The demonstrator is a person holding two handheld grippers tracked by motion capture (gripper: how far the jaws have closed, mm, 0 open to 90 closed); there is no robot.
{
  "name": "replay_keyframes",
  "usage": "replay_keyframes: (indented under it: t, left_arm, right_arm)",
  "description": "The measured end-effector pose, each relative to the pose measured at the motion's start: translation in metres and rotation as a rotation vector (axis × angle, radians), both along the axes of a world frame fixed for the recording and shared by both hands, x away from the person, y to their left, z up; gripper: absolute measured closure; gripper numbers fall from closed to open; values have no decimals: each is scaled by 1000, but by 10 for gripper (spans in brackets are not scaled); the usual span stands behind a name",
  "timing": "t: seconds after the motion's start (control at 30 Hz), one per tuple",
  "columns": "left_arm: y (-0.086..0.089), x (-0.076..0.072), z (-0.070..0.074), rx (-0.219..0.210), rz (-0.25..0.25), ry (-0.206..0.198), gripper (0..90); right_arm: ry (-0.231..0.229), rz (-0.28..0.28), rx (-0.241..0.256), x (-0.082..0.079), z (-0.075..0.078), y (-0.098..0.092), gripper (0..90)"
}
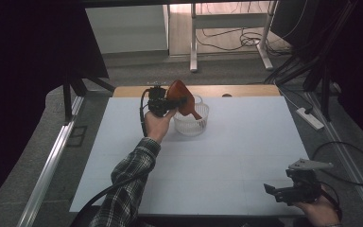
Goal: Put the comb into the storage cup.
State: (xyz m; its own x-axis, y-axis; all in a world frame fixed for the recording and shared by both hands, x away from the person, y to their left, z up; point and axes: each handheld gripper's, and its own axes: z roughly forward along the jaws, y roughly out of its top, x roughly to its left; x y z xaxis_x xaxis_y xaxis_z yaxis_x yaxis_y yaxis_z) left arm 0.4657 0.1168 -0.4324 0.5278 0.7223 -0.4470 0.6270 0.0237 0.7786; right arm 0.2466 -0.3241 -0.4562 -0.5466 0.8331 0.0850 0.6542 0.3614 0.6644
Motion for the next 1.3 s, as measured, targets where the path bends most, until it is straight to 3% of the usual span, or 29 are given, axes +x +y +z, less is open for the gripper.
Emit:
replay_keyframes:
  t: [0.1,0.9,1.3]
  left_arm:
    - [0,1,-3,8,8,14,523]
    - [28,3,-30,-147,51,119,508]
    - [30,3,-32,-146,58,121,473]
  right_arm:
    - [1,0,-1,0,0,0,0]
    - [12,-10,-12,1,-1,1,5]
    - [14,-14,-14,1,-1,1,6]
